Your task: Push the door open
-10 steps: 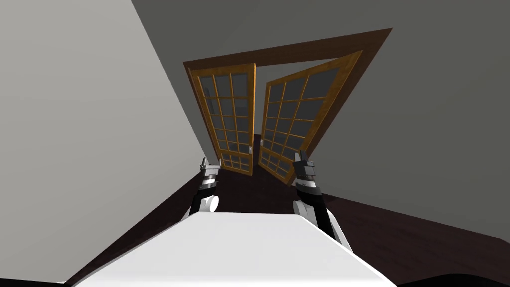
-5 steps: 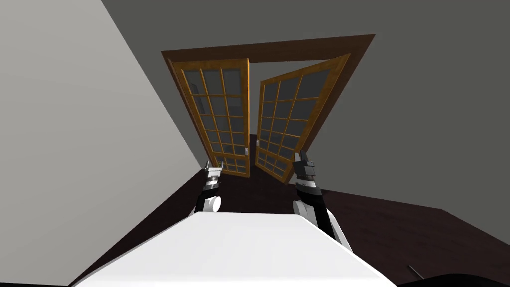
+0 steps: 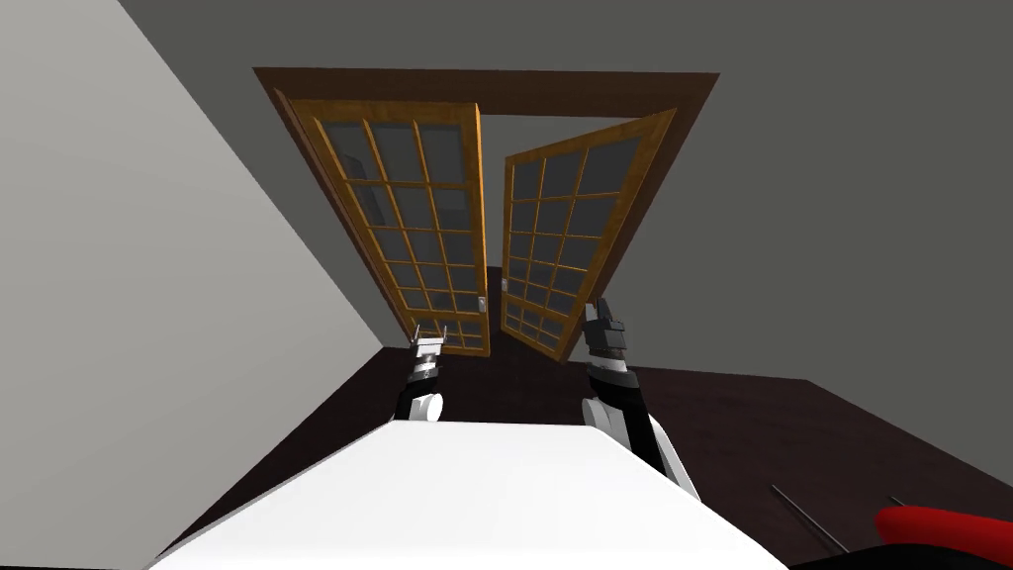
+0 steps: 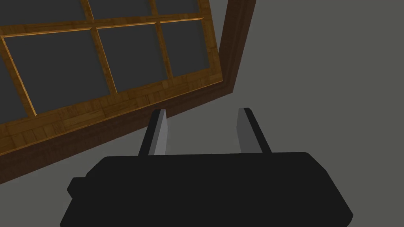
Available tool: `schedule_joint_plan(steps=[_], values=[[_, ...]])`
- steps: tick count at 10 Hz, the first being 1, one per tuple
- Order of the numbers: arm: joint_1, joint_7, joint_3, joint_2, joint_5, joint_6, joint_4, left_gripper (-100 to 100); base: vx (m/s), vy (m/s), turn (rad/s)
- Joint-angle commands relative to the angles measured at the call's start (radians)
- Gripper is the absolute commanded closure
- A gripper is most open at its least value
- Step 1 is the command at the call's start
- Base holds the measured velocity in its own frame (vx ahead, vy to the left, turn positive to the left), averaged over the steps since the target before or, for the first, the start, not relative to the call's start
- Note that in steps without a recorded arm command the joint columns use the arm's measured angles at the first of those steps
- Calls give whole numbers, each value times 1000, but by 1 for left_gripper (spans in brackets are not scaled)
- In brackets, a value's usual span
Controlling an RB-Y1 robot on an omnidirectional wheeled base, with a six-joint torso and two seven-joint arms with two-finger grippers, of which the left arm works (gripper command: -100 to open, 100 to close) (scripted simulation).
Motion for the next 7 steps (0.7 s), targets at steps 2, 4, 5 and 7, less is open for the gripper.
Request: schedule_joint_plan(steps=[2,4,5,7], values=[[-23,49,-10,-2,28,-23,79,-100,92,56,-183],[-37,82,-19,-7,48,-38,130,-100,82,52,-182],[-44,99,-23,-9,58,-45,154,-100,73,50,-168],[-58,132,-31,-14,78,-59,209,-100,90,56,-157]])
